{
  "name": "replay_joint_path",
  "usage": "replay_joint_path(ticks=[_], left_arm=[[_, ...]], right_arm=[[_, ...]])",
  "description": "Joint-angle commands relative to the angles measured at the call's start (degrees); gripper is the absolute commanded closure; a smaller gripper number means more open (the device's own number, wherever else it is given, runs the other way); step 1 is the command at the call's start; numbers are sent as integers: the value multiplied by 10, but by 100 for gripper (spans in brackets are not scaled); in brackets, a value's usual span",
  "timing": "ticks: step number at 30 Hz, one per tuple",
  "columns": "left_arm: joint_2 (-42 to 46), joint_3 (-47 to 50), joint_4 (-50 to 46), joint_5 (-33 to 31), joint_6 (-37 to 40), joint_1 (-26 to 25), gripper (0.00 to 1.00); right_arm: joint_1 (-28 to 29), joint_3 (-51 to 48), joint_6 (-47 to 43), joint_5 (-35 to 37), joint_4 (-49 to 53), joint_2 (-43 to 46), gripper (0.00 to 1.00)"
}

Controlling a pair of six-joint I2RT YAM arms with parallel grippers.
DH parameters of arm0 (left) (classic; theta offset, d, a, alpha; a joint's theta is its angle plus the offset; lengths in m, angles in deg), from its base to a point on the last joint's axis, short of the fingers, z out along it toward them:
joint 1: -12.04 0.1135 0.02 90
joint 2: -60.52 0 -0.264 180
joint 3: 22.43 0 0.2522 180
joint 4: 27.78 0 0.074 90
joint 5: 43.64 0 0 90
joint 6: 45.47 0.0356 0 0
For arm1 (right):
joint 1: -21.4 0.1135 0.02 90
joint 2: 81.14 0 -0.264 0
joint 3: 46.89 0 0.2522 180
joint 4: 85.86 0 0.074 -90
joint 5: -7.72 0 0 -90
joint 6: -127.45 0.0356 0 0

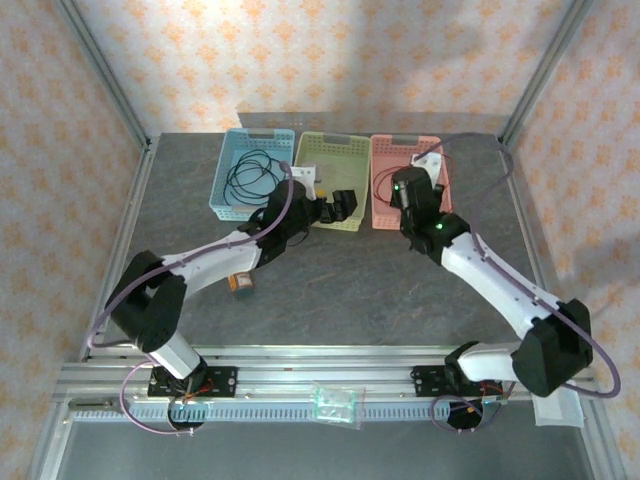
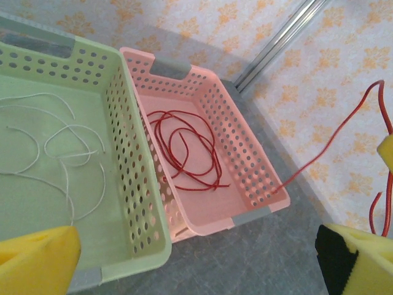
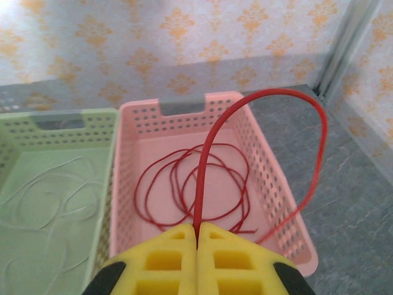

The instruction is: Untangle the cables

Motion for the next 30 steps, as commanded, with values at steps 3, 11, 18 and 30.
replay_joint_path(ticks=[3,11,18,30], left_arm=[[-49,-68,29,12,37,-3,1],[-91,-103,21,11,48,-3,1],[-87,-76,27,-8,45,-3,1],[-67,-44,26,-50,45,-3,1]], right_arm=[[-47,49,-42,-61,-39,-68,100],[-93,169,-48,-122,-33,-226,100],[-100,258,-17,-94,8,-331,100],[-110,293,29,-146,41,-365,54]])
